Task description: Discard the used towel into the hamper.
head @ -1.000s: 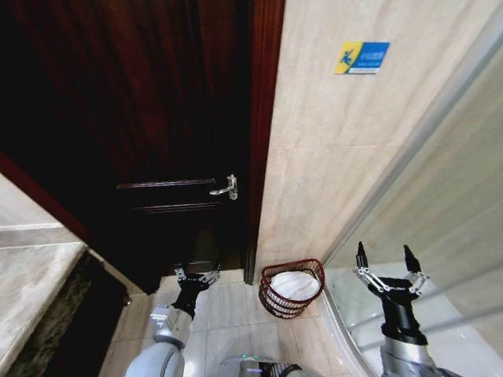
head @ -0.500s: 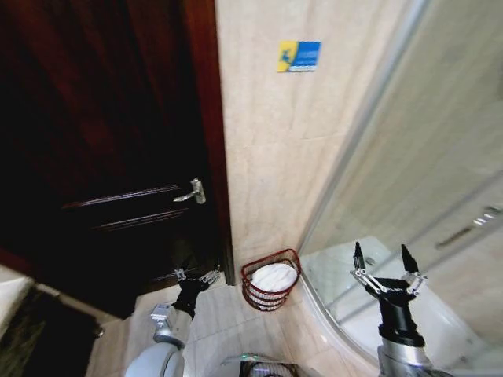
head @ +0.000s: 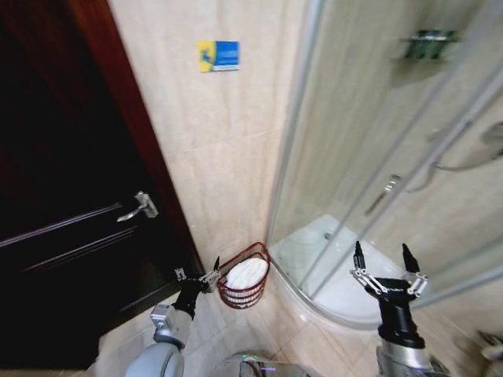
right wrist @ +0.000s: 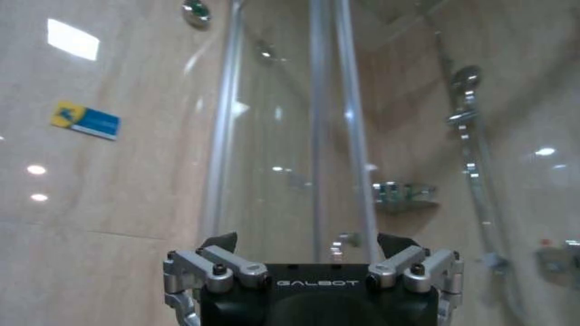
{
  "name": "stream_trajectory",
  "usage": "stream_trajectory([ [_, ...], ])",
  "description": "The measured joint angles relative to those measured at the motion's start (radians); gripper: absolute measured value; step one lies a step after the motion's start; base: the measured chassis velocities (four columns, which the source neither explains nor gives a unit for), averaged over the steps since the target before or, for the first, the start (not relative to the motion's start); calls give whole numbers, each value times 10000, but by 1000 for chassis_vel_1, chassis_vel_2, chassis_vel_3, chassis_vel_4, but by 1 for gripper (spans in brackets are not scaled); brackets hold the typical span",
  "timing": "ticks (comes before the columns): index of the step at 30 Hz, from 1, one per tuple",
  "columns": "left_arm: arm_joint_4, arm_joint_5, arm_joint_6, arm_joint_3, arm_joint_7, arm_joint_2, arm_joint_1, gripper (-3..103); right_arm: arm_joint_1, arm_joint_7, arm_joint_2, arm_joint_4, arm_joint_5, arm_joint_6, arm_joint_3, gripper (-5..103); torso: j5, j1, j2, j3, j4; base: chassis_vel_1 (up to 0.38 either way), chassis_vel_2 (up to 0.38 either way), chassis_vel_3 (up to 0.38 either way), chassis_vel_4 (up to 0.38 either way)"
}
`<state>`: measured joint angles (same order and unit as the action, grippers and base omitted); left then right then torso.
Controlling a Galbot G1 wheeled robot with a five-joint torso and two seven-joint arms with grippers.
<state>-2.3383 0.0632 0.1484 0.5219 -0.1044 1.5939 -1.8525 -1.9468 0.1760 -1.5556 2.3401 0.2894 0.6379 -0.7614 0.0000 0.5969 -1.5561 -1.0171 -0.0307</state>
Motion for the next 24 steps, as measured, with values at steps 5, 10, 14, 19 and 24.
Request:
stream_trajectory([
  [5, 0, 0, 0, 0, 0, 0, 0, 99, -40, 50, -28, -24, -3, 61, 106, 100, 0, 0, 0, 0, 0, -122, -134, -123, -132],
  [10, 0, 0, 0, 0, 0, 0, 0, 99, -38, 65, -25, -49, -7, 65, 123, 100, -1, 0, 0, 0, 0, -135, -113, -119, -126],
  [14, 0, 0, 0, 0, 0, 0, 0, 99, -24, 65, -10, -98, 21, 60, 172, 100, -2, -2, -1, 1, 0, -119, -115, -136, -134],
  [19, 0, 0, 0, 0, -1, 0, 0, 99, 3, 65, 2, -129, 25, 29, 206, 100, -2, 0, 0, 0, 2, -99, -100, -110, -96],
  [24, 0, 0, 0, 0, 0, 0, 0, 99, 15, 65, 31, -136, 25, 9, 204, 100, -3, 0, 0, 0, -2, -23, -7, -8, -13],
])
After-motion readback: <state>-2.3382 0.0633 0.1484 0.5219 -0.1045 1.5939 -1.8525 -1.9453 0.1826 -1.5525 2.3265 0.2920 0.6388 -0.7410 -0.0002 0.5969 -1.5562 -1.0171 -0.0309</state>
